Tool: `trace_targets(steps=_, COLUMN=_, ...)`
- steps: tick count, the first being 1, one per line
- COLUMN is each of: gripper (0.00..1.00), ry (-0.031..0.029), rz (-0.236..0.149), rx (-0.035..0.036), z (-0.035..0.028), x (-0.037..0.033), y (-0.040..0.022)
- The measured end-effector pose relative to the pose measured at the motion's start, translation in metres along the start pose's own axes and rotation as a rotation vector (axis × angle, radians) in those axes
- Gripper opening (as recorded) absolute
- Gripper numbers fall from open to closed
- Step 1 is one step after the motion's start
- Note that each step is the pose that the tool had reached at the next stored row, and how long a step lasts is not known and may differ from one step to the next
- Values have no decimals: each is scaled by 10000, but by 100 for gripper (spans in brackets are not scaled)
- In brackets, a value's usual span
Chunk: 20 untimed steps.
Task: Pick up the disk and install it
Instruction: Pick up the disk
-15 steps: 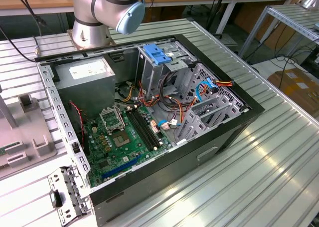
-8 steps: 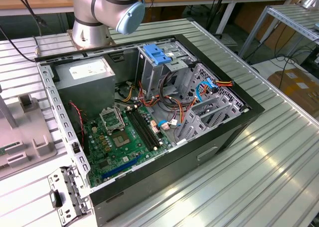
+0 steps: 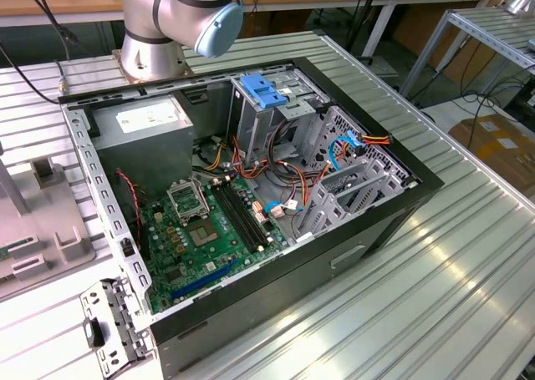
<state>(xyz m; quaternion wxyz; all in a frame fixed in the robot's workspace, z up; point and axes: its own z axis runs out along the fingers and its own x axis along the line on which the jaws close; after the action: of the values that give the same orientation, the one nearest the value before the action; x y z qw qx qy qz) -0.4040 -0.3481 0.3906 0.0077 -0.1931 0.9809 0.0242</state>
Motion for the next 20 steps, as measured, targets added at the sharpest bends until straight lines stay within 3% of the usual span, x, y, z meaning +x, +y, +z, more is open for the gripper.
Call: trace_targets(steps=20, gripper=11, ry=48, rz=-1102, rx=-27, z=0, x=0, y=0)
